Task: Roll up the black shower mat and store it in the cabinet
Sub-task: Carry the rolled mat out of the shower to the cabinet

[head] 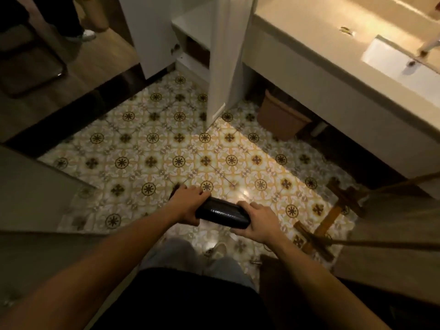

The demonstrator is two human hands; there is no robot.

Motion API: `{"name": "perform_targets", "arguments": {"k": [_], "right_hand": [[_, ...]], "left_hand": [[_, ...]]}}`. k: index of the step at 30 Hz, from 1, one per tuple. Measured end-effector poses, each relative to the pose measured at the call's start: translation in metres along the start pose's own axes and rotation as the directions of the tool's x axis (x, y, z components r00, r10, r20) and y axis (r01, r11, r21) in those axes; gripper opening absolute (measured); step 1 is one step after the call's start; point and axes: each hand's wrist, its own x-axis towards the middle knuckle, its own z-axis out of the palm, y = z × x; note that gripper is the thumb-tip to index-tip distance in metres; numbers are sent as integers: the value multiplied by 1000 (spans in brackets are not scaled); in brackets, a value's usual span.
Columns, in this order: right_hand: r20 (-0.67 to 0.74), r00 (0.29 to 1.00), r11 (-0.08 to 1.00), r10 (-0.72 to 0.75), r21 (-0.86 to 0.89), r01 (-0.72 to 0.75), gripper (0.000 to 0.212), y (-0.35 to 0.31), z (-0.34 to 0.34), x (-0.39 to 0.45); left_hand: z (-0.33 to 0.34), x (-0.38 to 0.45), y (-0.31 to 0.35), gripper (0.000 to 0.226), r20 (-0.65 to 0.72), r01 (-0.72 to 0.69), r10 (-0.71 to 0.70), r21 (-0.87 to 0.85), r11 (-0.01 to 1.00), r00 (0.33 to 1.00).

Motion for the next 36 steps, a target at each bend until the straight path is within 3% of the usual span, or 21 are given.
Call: {"name": "perform_targets", "arguments": {"k": [9, 14, 18, 21, 25, 30, 36], "right_hand": [[20, 985, 984, -172, -41, 172, 84, 12, -65, 201], [12, 988, 988, -151, 24, 151, 80, -1, -95, 324], [115, 981, 986, -157, 79, 149, 82, -16, -130, 415], [80, 981, 984, -177, 44, 174, 81, -30, -157, 478], [24, 978, 979, -205, -1, 205, 82, -45, -183, 559], [71, 985, 988, -156, 0, 156, 81, -52, -207, 680], [99, 990, 994, -102, 40, 98, 83, -59, -241, 794]], "left_hand": [[-63, 81, -146, 77, -13, 137, -139, -104, 985, 990], [-102, 136, -247, 74, 5, 176, -178, -139, 975, 984], [-139, 163, -325, 72, 37, 189, -185, -161, 969, 982], [-167, 177, -380, 74, 22, 210, -210, -215, 954, 978], [-191, 207, -450, 79, -12, 240, -245, -169, 956, 969], [-211, 266, -546, 82, -54, 267, -274, -111, 957, 960], [-260, 344, -645, 87, 43, 285, -284, -19, 958, 958]]}}
